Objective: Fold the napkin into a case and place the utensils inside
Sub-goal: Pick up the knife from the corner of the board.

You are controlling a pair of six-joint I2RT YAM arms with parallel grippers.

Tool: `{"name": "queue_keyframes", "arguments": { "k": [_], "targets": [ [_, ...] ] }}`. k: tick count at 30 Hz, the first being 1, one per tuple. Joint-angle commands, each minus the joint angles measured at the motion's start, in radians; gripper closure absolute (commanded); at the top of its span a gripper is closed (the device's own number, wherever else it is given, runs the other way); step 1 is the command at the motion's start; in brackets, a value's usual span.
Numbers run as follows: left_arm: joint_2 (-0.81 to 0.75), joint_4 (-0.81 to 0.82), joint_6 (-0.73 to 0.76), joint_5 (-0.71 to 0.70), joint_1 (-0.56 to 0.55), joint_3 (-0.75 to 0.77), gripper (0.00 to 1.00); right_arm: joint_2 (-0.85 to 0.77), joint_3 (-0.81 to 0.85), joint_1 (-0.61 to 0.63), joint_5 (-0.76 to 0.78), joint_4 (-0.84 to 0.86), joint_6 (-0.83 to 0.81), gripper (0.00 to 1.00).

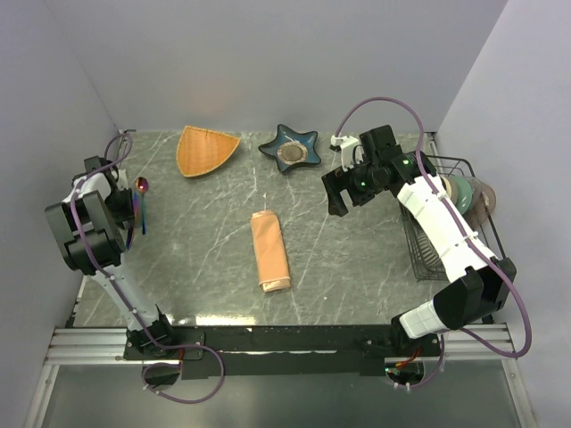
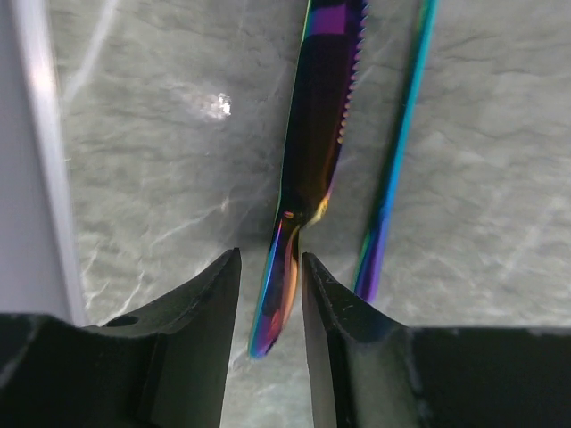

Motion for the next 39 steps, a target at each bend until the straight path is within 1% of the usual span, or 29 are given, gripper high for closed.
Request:
{"name": "queue_keyframes", "arguments": {
  "k": [1, 3, 5, 8, 11, 15, 23, 24, 25, 26, 27, 28, 35, 39],
  "targets": [
    [0.064, 0.012, 0.021, -0.006, 0.008, 0.032, 0.62, -0.026, 0.006, -0.005, -0.009, -0.003, 0.001, 0.0],
    [0.083, 0.005, 0.022, 0.007, 0.01, 0.042, 0.69, -0.024, 0.008, -0.007, -0.009, -0.003, 0.0, 0.0],
    [0.104, -0.003, 0.021, 0.018, 0.008, 0.046, 0.73, -0.023, 0.008, -0.007, -0.01, -0.005, -0.002, 0.0],
    [0.13, -0.018, 0.013, 0.017, 0.008, 0.055, 0.71, -0.017, 0.011, -0.005, -0.018, -0.006, -0.003, 0.0],
    [0.153, -0.026, 0.013, 0.009, 0.008, 0.055, 0.66, -0.009, 0.019, -0.005, -0.024, -0.009, -0.005, 0.0],
    [0.176, -0.029, 0.006, 0.023, 0.008, 0.063, 0.63, -0.001, 0.025, -0.005, -0.038, -0.012, -0.008, 0.0],
    [0.239, -0.049, -0.007, 0.047, -0.001, 0.134, 0.68, 0.015, 0.037, -0.004, -0.042, -0.011, -0.011, 0.0],
    [0.245, -0.058, -0.008, 0.052, -0.001, 0.141, 0.69, 0.016, 0.039, -0.005, -0.042, -0.012, -0.011, 0.0],
    [0.246, -0.061, -0.01, 0.06, -0.002, 0.141, 0.73, 0.019, 0.042, -0.004, -0.042, -0.011, -0.011, 0.0],
    [0.242, -0.063, -0.013, 0.066, -0.003, 0.14, 0.8, 0.019, 0.042, -0.004, -0.041, -0.012, -0.011, 0.0],
    [0.23, -0.066, -0.016, 0.07, -0.003, 0.129, 0.86, 0.017, 0.043, -0.005, -0.041, -0.012, -0.011, 0.0],
    [0.22, -0.063, -0.019, 0.073, -0.004, 0.121, 0.99, 0.017, 0.043, -0.005, -0.041, -0.009, -0.011, 0.0],
    [0.031, -0.002, -0.056, 0.077, -0.029, 0.013, 0.99, -0.027, 0.023, -0.005, -0.076, 0.028, 0.009, 0.0],
    [-0.116, 0.021, -0.08, 0.067, -0.058, -0.041, 0.99, -0.038, 0.02, -0.005, -0.098, 0.057, 0.024, 0.0]
  ]
}}
